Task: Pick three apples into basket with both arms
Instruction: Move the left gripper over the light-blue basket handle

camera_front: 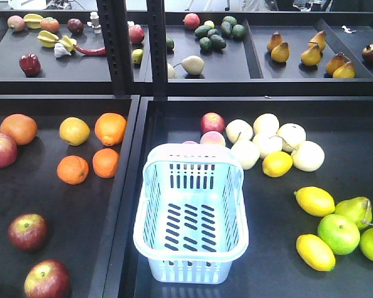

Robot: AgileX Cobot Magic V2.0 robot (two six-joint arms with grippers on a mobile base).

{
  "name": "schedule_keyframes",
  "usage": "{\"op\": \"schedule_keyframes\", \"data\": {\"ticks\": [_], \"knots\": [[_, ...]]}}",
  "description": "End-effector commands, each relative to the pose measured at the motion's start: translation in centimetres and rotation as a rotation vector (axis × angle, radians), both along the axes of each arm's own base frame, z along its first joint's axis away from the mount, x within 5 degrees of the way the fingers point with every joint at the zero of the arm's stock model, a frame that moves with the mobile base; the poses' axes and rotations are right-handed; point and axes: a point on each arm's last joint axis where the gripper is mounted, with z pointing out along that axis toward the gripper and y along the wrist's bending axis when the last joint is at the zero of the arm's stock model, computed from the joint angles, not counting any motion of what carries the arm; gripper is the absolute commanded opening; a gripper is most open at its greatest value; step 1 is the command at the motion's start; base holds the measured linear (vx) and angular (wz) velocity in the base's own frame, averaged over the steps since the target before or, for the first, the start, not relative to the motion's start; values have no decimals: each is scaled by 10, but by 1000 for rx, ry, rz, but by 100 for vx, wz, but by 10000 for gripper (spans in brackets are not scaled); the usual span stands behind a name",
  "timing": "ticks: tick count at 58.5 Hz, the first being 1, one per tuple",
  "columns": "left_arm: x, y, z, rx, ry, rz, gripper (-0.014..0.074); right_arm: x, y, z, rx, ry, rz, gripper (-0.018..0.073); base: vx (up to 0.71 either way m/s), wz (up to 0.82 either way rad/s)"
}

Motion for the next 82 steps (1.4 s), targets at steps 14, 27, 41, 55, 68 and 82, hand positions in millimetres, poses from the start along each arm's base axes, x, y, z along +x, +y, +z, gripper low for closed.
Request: {"op": "schedule_keyframes", "data": {"ticks": [14,27,41,55,68,82], "knots": [[-5,5,25,-257,-133,37,-6,-1,-1,4,2,-74,-9,-5,0,0],[-25,0,91,-191,-288,-33,-6,-1,-1,4,2,-74,-9,-5,0,0],[-25,-12,165,24,-300,-123,-6,-1,-1,4,2,-74,-9,-5,0,0],[25,-25,215,208,-145,-269,-1,-1,-1,4,2,-74,-9,-5,0,0],[79,-45,238,301,-98,-526,115,-1,-1,4,2,-74,-9,-5,0,0],[132,-69,247,303,-169,-890,386,-1,-1,4,2,-74,-9,-5,0,0]]}}
